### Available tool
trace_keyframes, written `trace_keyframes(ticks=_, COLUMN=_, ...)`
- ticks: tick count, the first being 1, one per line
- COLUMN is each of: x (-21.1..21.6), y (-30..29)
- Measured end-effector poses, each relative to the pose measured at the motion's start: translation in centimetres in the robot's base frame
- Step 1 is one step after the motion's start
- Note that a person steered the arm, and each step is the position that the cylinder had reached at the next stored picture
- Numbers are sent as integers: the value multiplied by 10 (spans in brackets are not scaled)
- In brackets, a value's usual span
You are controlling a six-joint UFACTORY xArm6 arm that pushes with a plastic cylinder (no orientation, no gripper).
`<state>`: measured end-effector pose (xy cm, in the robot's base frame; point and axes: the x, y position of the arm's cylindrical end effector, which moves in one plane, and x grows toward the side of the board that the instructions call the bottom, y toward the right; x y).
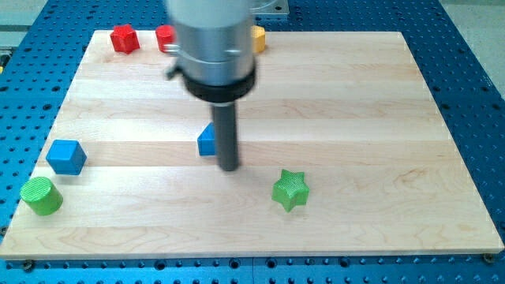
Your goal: Push the blue triangle vertically below the red circle
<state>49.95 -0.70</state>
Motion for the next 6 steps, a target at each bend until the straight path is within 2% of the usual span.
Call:
trace_keyframes(ticks=1, x=-13, y=-4)
trace_keyframes(ticks=2, x=-15, y=-68)
trace_keyframes(ticks=3, x=-58, y=-82)
trace_keyframes(ticks=4, x=-81, y=-102)
trace_keyframes(ticks=5, x=-78, y=-121)
trace_keyframes(ticks=6, x=-116, y=-130)
